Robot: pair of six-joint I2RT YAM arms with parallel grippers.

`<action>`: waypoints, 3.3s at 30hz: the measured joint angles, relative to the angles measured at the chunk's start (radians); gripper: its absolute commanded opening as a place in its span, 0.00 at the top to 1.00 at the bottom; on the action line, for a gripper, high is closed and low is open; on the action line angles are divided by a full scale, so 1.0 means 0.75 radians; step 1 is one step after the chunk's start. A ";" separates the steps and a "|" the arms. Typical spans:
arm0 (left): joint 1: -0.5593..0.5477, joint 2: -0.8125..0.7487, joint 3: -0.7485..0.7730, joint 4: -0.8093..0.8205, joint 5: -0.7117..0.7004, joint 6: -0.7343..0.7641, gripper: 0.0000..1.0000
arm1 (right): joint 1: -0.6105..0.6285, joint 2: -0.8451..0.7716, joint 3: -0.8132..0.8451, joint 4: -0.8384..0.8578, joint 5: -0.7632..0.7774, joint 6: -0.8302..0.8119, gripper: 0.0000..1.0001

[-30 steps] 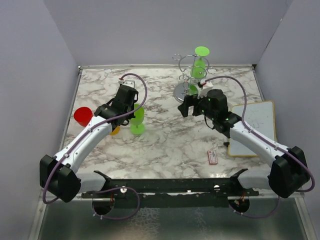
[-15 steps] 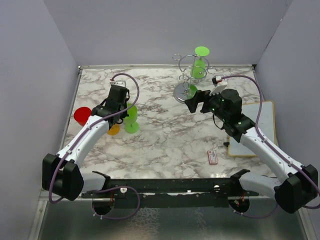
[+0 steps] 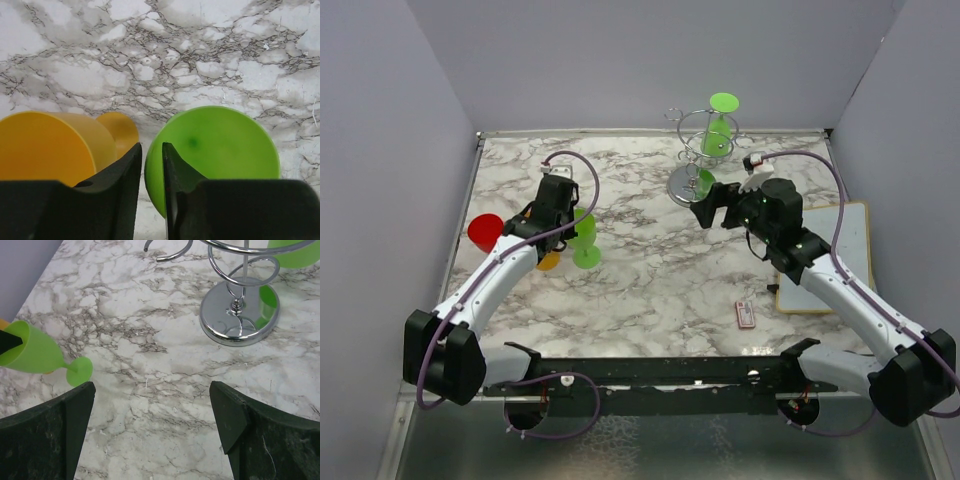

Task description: Take the wine glass off the wine glass rack

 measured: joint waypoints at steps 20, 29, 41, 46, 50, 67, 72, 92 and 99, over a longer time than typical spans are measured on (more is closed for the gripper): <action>0.001 -0.377 0.256 -0.159 0.108 0.030 0.27 | -0.004 -0.293 0.124 -0.213 0.340 -0.185 0.00; 0.000 -0.594 0.049 0.043 0.672 -0.101 0.15 | -0.005 -0.302 0.205 -0.214 0.641 -0.277 0.00; 0.000 -0.706 -0.142 0.181 0.889 -0.100 0.13 | -0.115 0.204 0.638 -0.232 0.562 -0.186 0.01; 0.000 -0.751 -0.203 0.233 0.933 -0.178 0.13 | -0.301 0.402 0.838 -0.249 0.299 -0.046 0.01; 0.000 -0.756 -0.216 0.268 0.960 -0.231 0.12 | -0.470 0.554 0.968 -0.257 0.064 0.105 0.00; 0.000 -0.672 -0.152 0.310 0.980 -0.255 0.12 | -0.695 1.222 1.152 0.128 -0.632 0.777 0.32; 0.000 -0.634 -0.116 0.310 0.981 -0.254 0.13 | -0.695 1.353 1.177 0.276 -0.721 0.933 0.32; 0.000 -0.615 -0.105 0.309 0.986 -0.240 0.13 | -0.695 1.459 1.346 0.414 -0.750 1.091 0.56; 0.000 -0.611 -0.105 0.309 0.986 -0.239 0.13 | -0.695 1.461 1.348 0.408 -0.755 1.103 0.62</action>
